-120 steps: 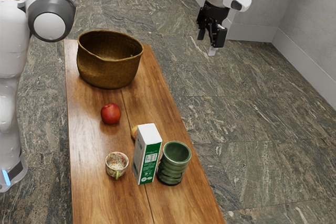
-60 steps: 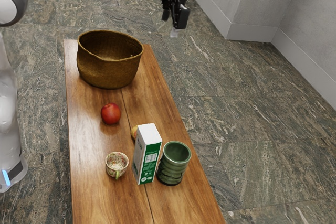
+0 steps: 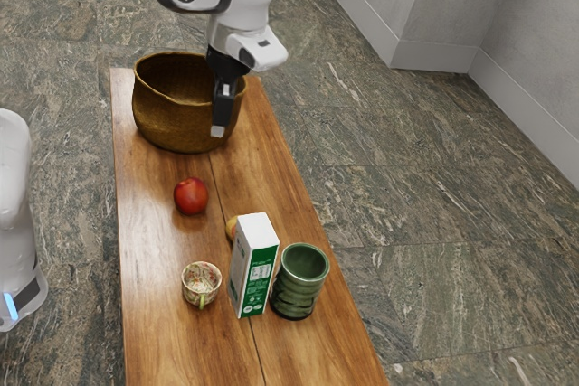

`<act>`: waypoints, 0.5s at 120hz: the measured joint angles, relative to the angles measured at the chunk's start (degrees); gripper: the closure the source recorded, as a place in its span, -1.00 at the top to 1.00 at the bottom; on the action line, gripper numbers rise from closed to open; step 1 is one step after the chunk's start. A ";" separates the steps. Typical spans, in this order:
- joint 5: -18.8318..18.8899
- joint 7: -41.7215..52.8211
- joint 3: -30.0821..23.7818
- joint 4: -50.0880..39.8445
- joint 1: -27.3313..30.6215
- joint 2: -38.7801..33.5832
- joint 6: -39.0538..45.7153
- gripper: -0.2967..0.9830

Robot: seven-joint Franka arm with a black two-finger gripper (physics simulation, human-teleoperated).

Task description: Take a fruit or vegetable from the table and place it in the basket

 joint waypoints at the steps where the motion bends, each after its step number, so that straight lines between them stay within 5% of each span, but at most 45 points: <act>1: -0.04 0.14 -0.04 -0.15 -0.07 0.16 0.12 0.54; 24: -0.59 3.67 0.20 -5.75 -1.32 3.83 3.39 0.54; 60: -0.68 10.49 5.55 -15.43 -4.89 -0.11 8.74 0.54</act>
